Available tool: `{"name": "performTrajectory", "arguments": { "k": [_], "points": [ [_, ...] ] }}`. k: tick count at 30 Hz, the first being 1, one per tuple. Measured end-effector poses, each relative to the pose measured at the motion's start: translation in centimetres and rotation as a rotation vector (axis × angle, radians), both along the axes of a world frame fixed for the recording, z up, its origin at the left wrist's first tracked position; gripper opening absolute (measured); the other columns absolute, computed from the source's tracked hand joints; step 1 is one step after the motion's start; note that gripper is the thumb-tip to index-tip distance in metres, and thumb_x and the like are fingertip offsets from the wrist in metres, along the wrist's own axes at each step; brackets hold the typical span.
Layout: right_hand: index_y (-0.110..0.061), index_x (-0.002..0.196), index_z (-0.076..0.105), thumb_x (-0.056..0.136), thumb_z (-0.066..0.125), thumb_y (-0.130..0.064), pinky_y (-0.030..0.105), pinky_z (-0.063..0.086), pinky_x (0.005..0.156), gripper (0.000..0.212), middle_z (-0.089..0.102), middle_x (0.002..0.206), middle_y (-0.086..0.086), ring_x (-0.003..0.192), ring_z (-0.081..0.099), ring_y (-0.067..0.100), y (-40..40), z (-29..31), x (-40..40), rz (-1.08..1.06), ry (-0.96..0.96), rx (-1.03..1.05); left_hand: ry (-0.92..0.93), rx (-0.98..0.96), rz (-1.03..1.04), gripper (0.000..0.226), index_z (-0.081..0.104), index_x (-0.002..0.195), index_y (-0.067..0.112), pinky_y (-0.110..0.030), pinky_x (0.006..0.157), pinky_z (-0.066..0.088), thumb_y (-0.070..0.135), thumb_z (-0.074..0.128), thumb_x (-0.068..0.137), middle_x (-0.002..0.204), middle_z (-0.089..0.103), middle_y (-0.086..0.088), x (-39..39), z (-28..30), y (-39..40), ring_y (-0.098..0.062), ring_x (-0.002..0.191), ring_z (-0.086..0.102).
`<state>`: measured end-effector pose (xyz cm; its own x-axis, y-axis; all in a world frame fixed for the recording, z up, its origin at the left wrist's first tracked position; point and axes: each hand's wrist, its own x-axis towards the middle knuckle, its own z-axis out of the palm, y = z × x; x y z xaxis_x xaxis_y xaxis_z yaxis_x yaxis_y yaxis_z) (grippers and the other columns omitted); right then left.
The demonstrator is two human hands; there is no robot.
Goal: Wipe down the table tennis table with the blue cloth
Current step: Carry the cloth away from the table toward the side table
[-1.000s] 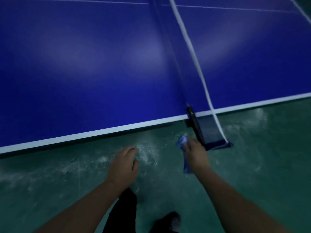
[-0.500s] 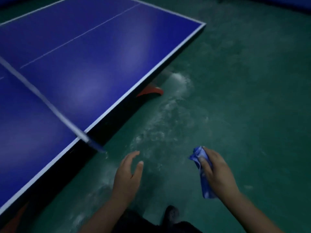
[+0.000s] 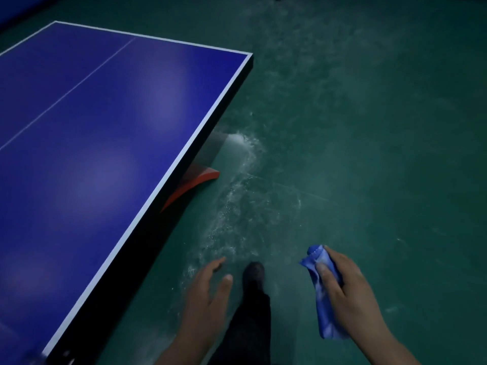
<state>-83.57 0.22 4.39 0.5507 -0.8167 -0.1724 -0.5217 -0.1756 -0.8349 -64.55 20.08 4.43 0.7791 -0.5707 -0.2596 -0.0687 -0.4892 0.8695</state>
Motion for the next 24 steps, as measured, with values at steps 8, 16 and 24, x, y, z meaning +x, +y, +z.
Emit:
{"name": "performTrajectory", "arguments": {
  "k": [8,16,24],
  "points": [
    [-0.043,0.117,0.062,0.096,0.062,-0.027,0.003,0.036,0.084,0.027,0.064,0.111,-0.029,0.104,0.056,-0.007,-19.0,2.6,10.2,-0.09,0.08,-0.035,-0.01,-0.003,-0.139,0.028,0.053,0.117,0.054,-0.026,0.105,0.041,0.037,0.06,0.096,0.13,0.055,0.026,14.0,1.0,-20.6,0.008,0.123,0.05],
    [-0.028,0.131,0.062,0.098,0.056,-0.035,0.027,0.041,0.091,0.034,0.063,0.119,-0.014,0.11,0.058,0.004,-38.3,4.2,16.3,-0.287,0.045,-0.065,-0.083,-0.099,-0.317,0.037,0.054,0.121,0.048,-0.017,0.106,0.038,0.052,0.052,0.085,0.13,0.057,0.025,22.0,2.6,-45.1,0.006,0.124,0.052],
    [-0.031,0.128,0.062,0.097,0.058,-0.033,-0.002,0.032,0.084,0.031,0.061,0.117,-0.025,0.107,0.051,-0.015,-61.7,4.3,23.3,-0.181,0.041,-0.065,-0.058,-0.068,-0.279,0.036,0.056,0.117,0.05,-0.023,0.104,0.043,0.053,0.059,0.082,0.127,0.061,0.019,26.5,2.2,-68.0,0.004,0.119,0.056]
  ]
}}
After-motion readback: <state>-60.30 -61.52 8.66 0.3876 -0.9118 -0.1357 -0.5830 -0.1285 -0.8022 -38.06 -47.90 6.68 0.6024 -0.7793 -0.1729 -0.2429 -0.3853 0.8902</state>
